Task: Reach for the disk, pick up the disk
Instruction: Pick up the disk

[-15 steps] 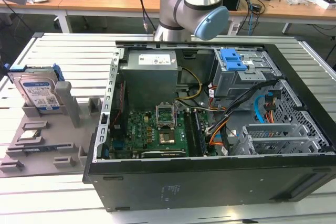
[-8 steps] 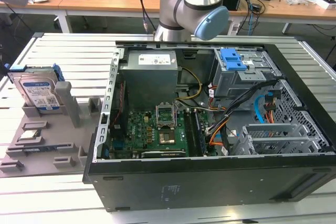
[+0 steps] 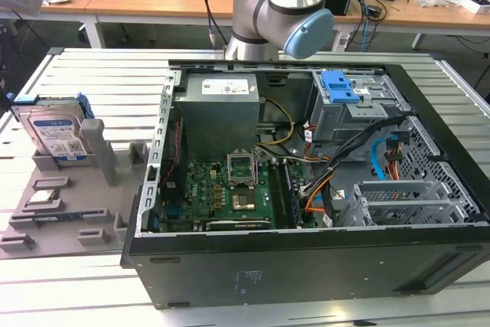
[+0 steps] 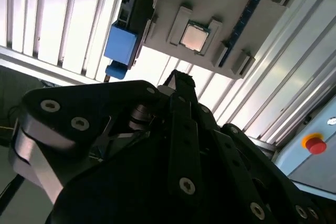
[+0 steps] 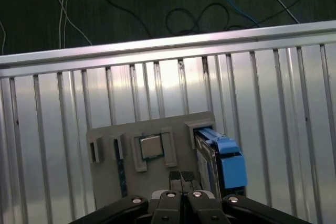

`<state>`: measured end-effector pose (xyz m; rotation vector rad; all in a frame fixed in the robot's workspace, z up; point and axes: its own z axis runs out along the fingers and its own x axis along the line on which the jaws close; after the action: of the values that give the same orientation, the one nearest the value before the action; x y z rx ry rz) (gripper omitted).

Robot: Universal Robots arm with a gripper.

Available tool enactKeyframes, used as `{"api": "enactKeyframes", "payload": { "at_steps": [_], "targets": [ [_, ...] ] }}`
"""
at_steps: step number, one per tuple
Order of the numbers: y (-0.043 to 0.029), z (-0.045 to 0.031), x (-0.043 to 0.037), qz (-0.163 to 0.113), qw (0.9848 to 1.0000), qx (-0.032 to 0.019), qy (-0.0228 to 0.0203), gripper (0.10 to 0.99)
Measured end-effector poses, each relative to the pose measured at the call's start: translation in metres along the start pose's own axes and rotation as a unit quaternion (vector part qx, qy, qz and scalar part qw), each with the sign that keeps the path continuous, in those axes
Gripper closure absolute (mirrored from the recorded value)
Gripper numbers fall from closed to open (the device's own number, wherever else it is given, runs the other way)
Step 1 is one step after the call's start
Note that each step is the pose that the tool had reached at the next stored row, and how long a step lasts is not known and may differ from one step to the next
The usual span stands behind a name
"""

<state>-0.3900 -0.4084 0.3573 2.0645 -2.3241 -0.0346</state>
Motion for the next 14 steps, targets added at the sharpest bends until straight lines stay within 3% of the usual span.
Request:
{"api": "enactKeyframes", "payload": {
  "at_steps": [9, 14],
  "targets": [
    [-0.0010, 0.0000, -0.0001, 0.060, 0.9982, -0.0002, 0.0008, 0.980],
    [-0.0012, 0.0000, -0.0001, 0.063, 0.9980, -0.0002, 0.0009, 0.980]
  ]
}}
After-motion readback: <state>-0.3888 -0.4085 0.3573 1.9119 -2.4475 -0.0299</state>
